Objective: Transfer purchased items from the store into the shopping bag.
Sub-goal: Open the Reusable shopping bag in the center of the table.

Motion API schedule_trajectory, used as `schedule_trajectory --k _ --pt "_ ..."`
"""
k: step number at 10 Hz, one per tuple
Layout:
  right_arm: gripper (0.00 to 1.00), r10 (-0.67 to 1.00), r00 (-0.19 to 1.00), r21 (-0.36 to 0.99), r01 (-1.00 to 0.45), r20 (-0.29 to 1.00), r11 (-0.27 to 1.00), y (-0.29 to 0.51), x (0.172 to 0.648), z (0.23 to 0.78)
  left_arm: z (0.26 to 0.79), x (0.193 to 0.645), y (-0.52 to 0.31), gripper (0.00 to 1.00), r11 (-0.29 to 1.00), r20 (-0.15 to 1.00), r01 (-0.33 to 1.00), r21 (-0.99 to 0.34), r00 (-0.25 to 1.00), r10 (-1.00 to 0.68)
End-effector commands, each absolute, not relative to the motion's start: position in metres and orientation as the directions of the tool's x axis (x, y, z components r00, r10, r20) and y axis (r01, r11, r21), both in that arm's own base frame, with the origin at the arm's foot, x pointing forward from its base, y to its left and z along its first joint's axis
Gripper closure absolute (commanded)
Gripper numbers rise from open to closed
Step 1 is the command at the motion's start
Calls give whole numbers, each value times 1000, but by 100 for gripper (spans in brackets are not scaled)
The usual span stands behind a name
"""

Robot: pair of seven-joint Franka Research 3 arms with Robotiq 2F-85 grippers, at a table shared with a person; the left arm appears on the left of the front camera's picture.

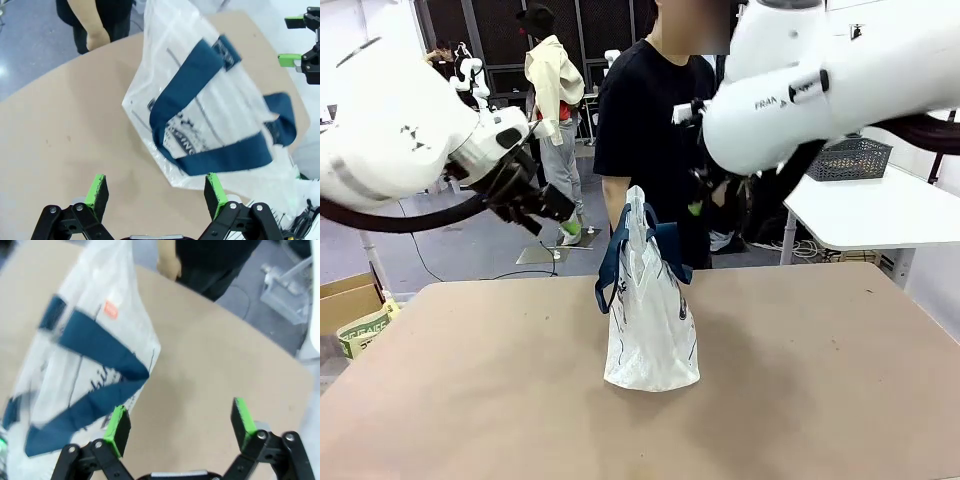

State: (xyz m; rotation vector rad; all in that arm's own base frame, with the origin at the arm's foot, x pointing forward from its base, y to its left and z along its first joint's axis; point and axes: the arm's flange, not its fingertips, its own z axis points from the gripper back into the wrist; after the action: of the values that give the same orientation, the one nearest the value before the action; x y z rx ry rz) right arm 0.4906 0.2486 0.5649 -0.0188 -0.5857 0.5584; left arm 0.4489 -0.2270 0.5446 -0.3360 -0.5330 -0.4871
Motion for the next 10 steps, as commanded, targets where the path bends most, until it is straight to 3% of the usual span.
schedule_trajectory --k 1,2,5,7,10 --pt "0 489 706 -186 -465 512 866 274 508 578 549 465 -245 0 811 539 548 -207 755 -373" --pt "0 505 690 -172 -494 519 852 249 491 565 545 449 -227 0 834 556 522 -178 753 -352" --pt "0 497 693 -175 -483 522 858 259 499 576 546 457 -238 0 830 554 527 -182 753 -356" --pt "0 402 750 -92 -420 525 903 271 505 580 564 454 -256 0 889 500 380 -256 839 -214" --pt "0 372 824 7 -414 427 910 294 514 577 571 452 -278 0 895 405 301 -329 901 -154"
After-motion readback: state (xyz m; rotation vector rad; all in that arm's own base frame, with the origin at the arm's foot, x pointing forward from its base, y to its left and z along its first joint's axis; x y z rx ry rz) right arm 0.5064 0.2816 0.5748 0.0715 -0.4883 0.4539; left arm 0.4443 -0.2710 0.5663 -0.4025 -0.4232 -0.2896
